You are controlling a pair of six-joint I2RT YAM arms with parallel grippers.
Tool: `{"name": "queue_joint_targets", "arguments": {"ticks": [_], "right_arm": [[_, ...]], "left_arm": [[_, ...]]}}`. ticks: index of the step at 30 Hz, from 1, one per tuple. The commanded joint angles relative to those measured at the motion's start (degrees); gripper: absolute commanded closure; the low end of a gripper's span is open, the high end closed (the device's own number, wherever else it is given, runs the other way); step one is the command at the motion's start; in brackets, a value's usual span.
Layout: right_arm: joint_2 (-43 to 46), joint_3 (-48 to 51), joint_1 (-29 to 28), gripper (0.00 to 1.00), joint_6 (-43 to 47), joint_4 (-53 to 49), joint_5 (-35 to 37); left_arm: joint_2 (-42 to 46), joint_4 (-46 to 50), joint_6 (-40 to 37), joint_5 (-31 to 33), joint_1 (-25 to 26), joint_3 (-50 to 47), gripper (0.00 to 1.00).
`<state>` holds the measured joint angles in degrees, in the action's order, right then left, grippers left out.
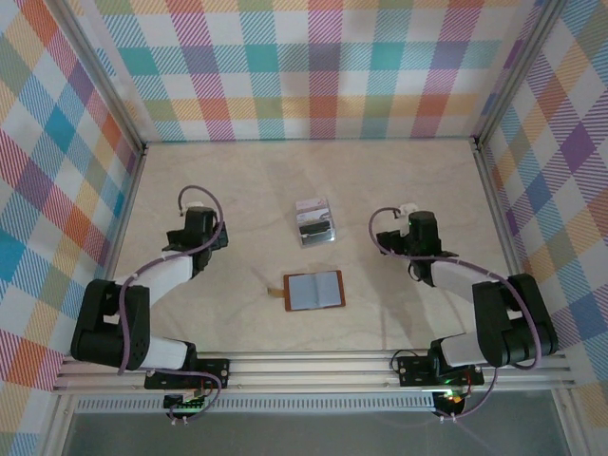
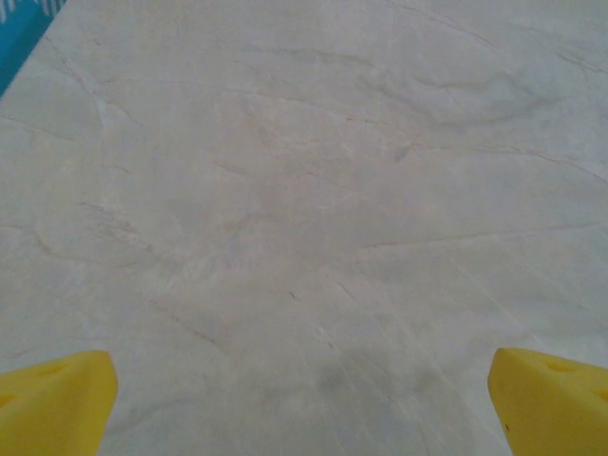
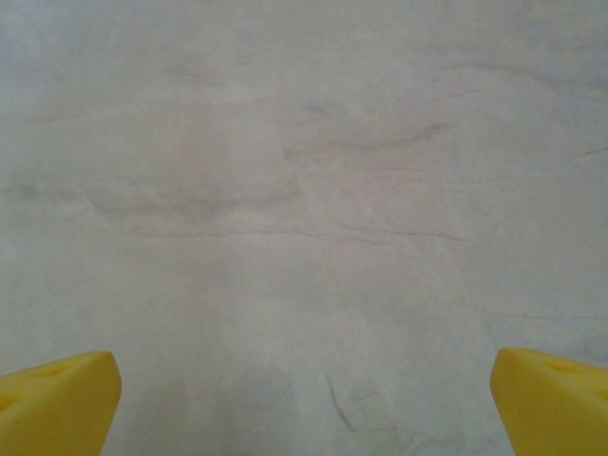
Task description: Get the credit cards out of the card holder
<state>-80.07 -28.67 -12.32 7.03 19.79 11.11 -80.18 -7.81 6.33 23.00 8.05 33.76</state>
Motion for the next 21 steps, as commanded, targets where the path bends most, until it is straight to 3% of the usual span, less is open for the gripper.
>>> {"name": "queue_joint_targets", "arguments": {"ticks": [1,5,9,12,16,19,20,21], "right_arm": [[-2.02,2.14,1.19,0.0,2.19,17.6,-0.87],[-3.94,2.37,3.87,0.0,0.39,20.07,-3.9],[-4.08,2.15,6.77,0.0,-2.97,19.43,-7.22],[-5.61,-0.02,8.23,0.0,-4.73,16.96,-7.7],[-6.06,0.78,9.97,0.0,-6.72,19.32,-8.7],[-9.23,6.61,10.91,0.0,-7.01,33.17,-10.15],[-7.25,4.98,10.84,0.0,-7.19,25.93,-10.26],[-8.53,5.64,11.08,0.0,-7.26,30.16,-10.39]], "left_arm": [[-2.11,-21.78,-2.96,-7.23,-2.51,-4.9,0.0],[-5.48,-28.95,-4.8,-11.97,-4.59,-6.19,0.0],[-7.45,-29.87,-6.36,-17.12,-5.15,-5.86,0.0],[-9.94,-39.67,-7.9,-19.16,-4.73,-9.92,0.0],[-9.68,-38.03,-8.23,-18.62,-4.3,-9.31,0.0],[-9.56,-37.21,-8.27,-18.46,-4.27,-9.07,0.0],[-9.64,-37.51,-8.27,-18.5,-4.25,-9.12,0.0],[-9.56,-37.39,-8.27,-18.47,-4.2,-9.06,0.0]]}}
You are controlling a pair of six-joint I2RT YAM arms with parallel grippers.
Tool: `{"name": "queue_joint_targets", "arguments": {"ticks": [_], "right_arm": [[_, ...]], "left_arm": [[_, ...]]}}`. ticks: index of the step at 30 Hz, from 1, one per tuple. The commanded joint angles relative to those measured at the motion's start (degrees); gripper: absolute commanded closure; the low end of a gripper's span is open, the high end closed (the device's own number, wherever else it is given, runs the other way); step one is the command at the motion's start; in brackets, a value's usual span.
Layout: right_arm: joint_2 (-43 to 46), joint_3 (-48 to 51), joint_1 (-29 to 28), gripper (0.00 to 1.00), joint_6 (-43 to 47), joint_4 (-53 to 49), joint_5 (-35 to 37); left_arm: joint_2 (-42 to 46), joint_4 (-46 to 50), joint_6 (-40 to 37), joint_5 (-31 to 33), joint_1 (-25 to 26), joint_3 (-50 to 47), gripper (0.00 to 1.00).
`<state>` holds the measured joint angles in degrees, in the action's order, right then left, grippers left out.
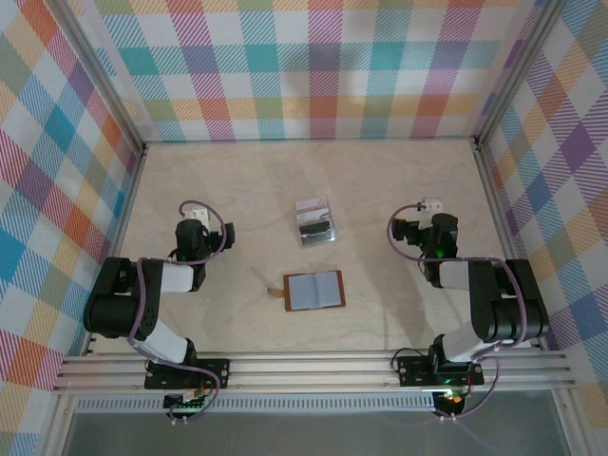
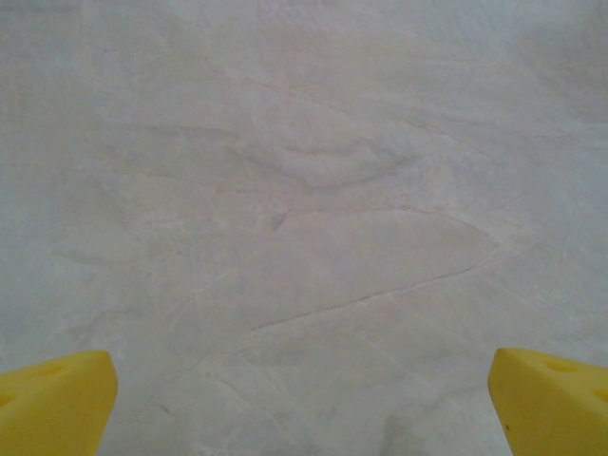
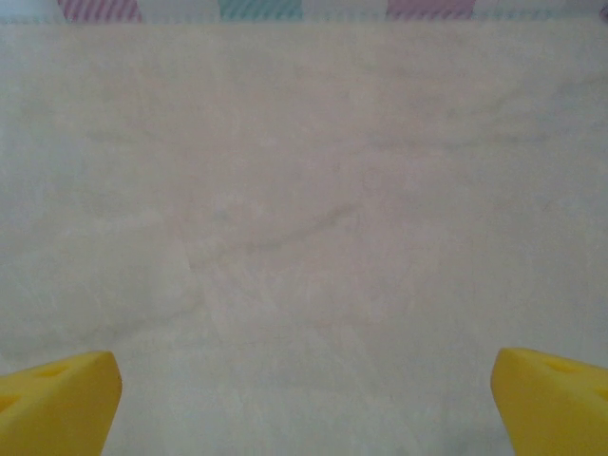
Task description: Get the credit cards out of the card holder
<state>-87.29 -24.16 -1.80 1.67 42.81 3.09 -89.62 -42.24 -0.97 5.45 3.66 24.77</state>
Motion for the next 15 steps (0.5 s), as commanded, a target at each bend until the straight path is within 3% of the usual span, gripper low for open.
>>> {"name": "queue_joint_targets", "arguments": {"ticks": [1,15], "right_arm": [[-1.03,0.93,0.57,0.0,-1.91,5.48,-2.12],[-0.47,0.78,0.79,0.0,-2.04,4.94,-2.45]], "left_arm": [[-0.2,-2.96,-1.03,-0.96,0.15,-0.07,0.0],[0.06,-3.29,-0.89,-1.06,0.12,-0.43,0.0]]}}
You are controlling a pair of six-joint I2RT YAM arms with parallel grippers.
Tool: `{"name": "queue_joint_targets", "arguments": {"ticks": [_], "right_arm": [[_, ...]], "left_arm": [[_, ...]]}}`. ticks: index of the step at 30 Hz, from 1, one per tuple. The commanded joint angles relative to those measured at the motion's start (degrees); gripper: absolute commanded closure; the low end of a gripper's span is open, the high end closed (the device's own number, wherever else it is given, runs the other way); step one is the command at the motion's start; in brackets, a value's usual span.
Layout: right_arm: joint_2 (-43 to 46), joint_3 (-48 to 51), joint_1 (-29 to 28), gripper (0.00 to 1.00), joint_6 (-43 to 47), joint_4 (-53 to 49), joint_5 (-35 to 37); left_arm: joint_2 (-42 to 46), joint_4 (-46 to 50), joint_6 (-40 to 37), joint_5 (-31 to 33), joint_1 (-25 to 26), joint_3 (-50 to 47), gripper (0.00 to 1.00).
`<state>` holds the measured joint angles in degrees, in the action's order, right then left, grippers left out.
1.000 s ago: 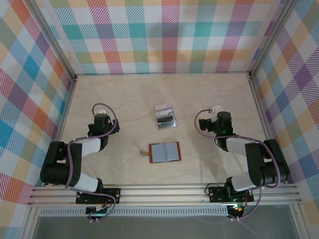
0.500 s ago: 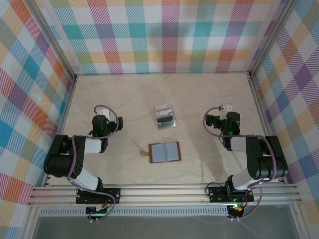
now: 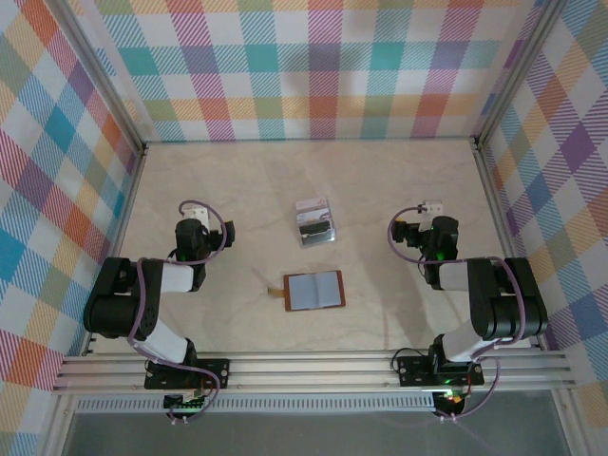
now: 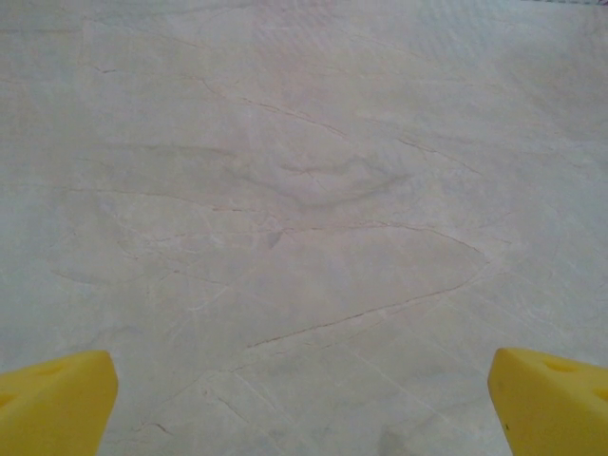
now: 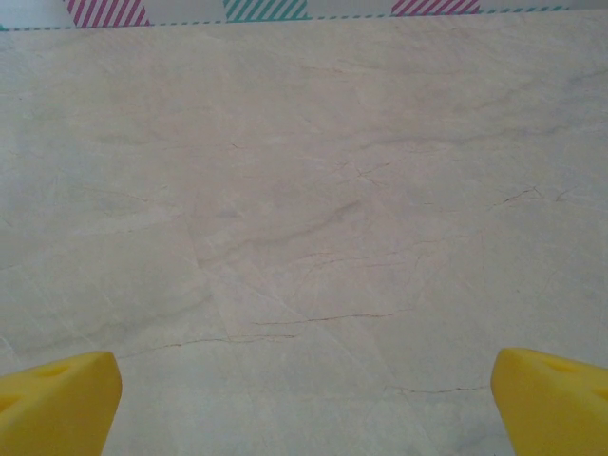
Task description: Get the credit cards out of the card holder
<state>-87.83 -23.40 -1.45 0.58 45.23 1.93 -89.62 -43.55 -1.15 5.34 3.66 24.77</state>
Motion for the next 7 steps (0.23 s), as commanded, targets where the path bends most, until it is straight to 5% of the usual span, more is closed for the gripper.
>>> {"name": "queue_joint_targets", "arguments": {"ticks": [1,7], "right_arm": [[-0.01,0.02,0.43,0.0,-0.93,2.53,-1.32],[0.07,-0.05,0.46,0.0,-0.85,2.33,-1.74]], "left_arm": [[0.06,-1.98,-0.7,-0.92,0.12,-0.38,0.0],[0.06,-1.98,-0.73,-0.94,0.16,-0.43,0.0]]}}
